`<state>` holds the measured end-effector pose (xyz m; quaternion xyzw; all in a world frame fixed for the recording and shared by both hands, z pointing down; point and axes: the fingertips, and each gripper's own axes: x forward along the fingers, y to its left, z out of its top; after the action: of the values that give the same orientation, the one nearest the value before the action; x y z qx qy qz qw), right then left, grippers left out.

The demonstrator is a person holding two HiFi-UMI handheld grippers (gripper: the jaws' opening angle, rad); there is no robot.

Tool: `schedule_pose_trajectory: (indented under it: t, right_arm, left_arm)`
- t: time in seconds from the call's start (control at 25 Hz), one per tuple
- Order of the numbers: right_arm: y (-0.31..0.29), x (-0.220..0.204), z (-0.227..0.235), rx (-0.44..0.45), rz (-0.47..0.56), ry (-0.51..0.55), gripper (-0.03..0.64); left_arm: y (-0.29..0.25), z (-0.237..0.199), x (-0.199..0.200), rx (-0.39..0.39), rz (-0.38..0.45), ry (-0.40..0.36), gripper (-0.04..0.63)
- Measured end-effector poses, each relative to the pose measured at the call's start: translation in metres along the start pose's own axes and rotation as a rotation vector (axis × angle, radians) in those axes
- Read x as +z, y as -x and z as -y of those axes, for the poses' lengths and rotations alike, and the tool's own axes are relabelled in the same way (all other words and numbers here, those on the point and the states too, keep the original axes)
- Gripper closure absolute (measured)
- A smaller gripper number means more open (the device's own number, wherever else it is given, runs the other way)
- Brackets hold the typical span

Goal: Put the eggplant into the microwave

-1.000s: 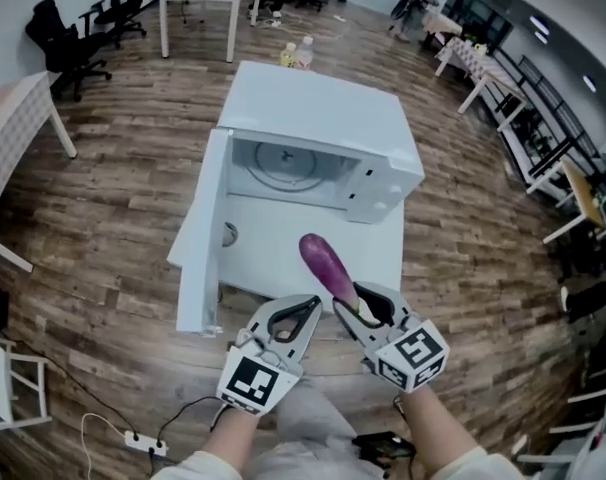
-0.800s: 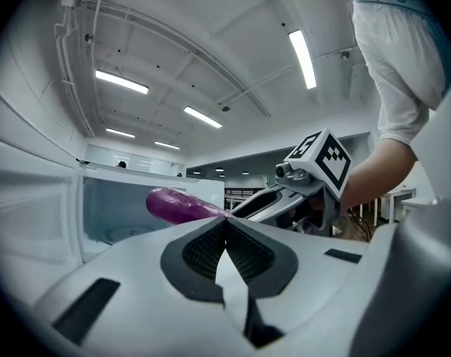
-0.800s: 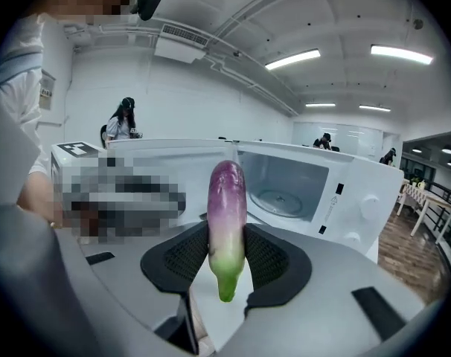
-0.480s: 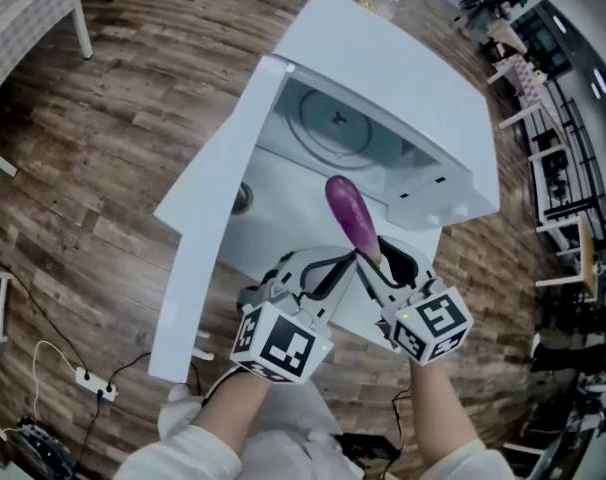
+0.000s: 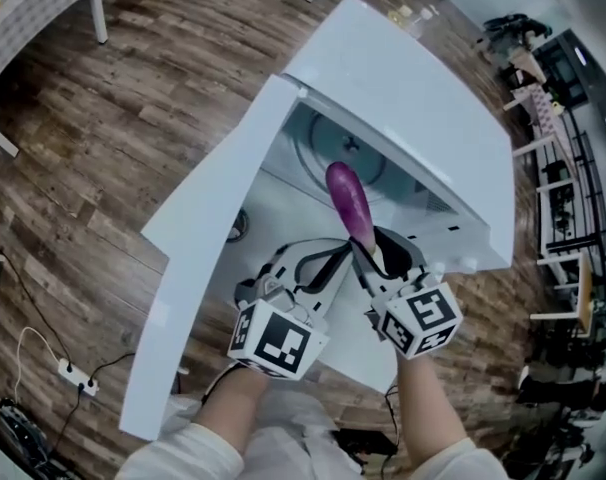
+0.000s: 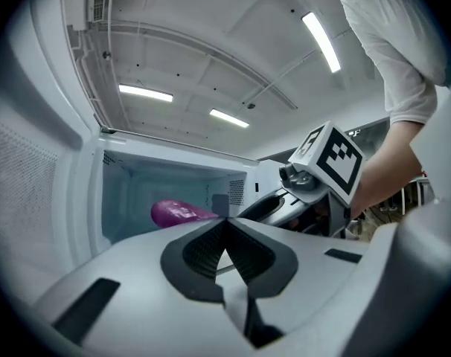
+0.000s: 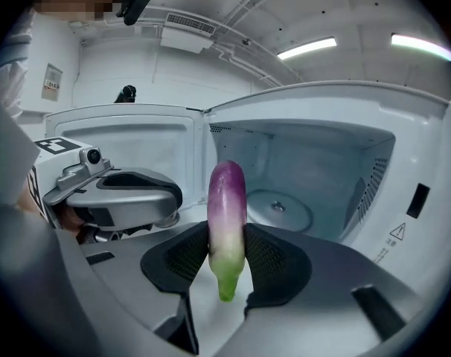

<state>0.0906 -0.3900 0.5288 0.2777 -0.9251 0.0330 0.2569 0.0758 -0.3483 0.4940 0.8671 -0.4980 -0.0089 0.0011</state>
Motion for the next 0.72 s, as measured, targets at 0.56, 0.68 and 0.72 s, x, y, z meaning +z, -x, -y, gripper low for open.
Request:
schedule_pose_trajectory:
  t: [0.56, 0.68, 0.72]
  right_arm:
    - [-0.057, 0.018, 0.047, -0.067, -0.001, 0.014, 0.448]
    - [-0.067, 0.013, 0.055, -0.088, -0.024, -0.008, 0.448]
    - [-0.07, 0.011, 0.056, -0.092, -0.032, -0.012, 0.448]
  left_arm:
    - [-0.035, -0.043, -0.008, 0.073, -0.012, 0.031, 0.594]
    - [-0.034, -0.046, -0.011, 0.075, -0.021, 0.043, 0.594]
    - [-0.034, -0.047, -0.012, 0.076, -0.024, 0.049, 0.594]
